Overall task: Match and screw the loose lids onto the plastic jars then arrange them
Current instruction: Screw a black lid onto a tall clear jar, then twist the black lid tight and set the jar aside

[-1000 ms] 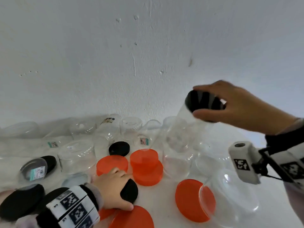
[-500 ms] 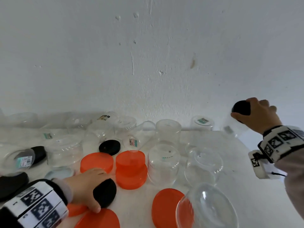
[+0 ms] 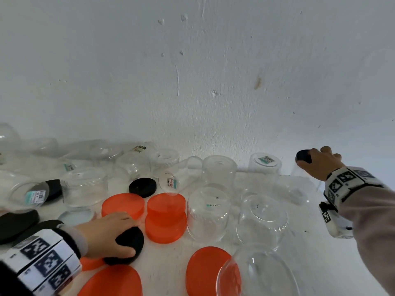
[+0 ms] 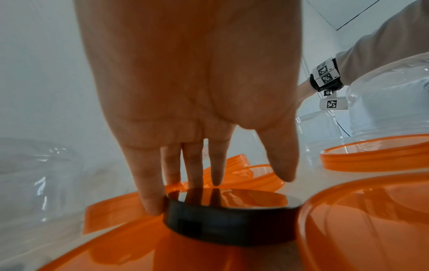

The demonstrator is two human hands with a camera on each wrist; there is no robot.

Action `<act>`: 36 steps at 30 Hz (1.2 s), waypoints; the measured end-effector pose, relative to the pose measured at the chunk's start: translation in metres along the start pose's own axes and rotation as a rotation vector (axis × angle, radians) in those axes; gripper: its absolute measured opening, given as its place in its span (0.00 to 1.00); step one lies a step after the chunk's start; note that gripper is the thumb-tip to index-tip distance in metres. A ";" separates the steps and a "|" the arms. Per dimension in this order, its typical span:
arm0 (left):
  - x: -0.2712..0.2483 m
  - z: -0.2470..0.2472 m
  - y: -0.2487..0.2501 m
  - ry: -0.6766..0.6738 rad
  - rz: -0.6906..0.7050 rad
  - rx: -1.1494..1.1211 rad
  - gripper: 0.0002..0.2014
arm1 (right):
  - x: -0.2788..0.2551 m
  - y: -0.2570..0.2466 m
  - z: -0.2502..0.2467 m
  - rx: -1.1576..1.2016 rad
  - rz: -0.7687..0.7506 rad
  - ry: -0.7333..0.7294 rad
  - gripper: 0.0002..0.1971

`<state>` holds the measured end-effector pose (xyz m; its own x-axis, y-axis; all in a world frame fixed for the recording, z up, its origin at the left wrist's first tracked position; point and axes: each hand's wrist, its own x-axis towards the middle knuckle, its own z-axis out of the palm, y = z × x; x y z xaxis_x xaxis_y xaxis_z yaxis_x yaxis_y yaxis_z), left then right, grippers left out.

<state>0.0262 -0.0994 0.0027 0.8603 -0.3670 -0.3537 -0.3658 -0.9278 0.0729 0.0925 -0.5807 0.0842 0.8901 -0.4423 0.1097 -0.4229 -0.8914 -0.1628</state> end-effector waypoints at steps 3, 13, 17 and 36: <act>0.004 0.004 0.004 0.006 -0.042 0.045 0.34 | 0.005 -0.003 -0.004 -0.117 -0.014 -0.087 0.23; 0.008 0.009 0.016 0.051 -0.135 0.151 0.32 | 0.007 -0.017 -0.017 -0.109 -0.009 -0.177 0.22; 0.009 0.010 0.016 0.065 -0.153 0.153 0.31 | 0.003 -0.017 -0.021 -0.134 -0.016 -0.206 0.21; 0.007 0.017 0.027 0.090 -0.145 0.160 0.38 | -0.026 -0.076 -0.003 -0.043 -0.243 -0.200 0.43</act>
<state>0.0164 -0.1258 -0.0135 0.9337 -0.2415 -0.2643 -0.2812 -0.9517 -0.1237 0.1011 -0.5018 0.0971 0.9800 -0.1910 -0.0554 -0.1962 -0.9739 -0.1138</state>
